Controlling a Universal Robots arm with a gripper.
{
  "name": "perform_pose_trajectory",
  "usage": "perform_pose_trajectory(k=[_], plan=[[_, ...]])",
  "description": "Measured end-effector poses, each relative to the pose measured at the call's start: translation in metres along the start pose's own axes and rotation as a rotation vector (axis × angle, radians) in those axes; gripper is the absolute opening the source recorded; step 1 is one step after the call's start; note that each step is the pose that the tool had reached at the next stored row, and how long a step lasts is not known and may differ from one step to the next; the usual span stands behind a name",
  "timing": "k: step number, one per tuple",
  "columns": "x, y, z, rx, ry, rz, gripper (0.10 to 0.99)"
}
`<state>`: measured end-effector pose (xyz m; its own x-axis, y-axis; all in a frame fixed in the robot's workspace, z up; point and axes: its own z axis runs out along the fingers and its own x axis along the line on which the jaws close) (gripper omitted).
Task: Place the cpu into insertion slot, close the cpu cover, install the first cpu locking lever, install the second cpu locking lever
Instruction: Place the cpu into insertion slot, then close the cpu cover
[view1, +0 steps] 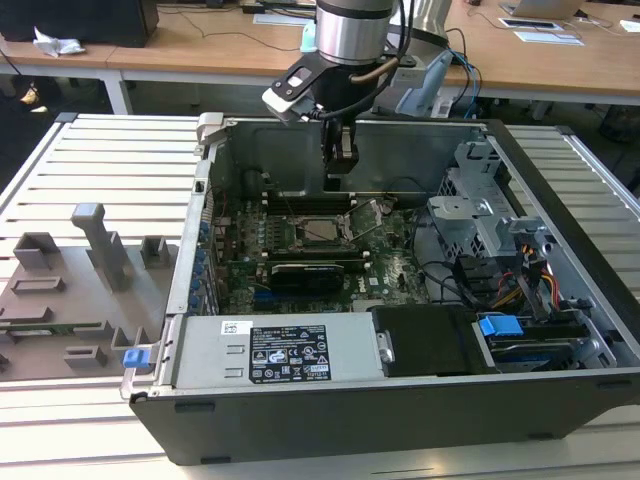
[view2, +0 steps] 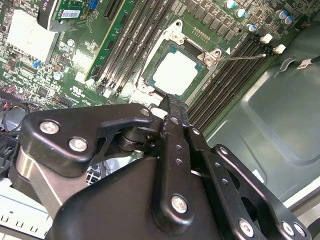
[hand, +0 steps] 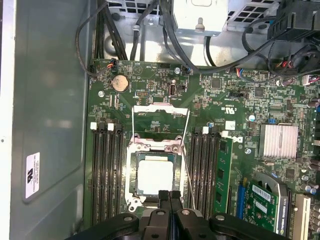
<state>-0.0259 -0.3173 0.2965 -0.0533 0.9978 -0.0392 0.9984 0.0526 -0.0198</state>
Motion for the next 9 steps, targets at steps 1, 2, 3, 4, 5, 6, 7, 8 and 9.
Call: perform_pose_trajectory(k=[1,2,3,4,5,6,7,8,9], plan=[[0.0,0.0,0.0,0.0,-0.0001,0.0,0.106],[0.0,0.0,0.0,0.0,0.0,0.0,0.106],[0.0,0.0,-0.0001,0.0,0.0,0.0,0.106],[0.0,0.0,-0.0001,0.0,0.0,0.0,0.106],[0.0,0.0,-0.0001,0.0,-0.0001,0.0,0.106],[0.0,0.0,-0.0001,0.0,0.0,0.0,0.106],[0.0,0.0,-0.0002,0.0,-0.0001,0.0,0.106],[0.0,0.0,-0.0002,0.0,0.0,0.0,0.106],[-0.0001,0.0006,-0.0002,0.0,-0.0002,0.0,0.106]])
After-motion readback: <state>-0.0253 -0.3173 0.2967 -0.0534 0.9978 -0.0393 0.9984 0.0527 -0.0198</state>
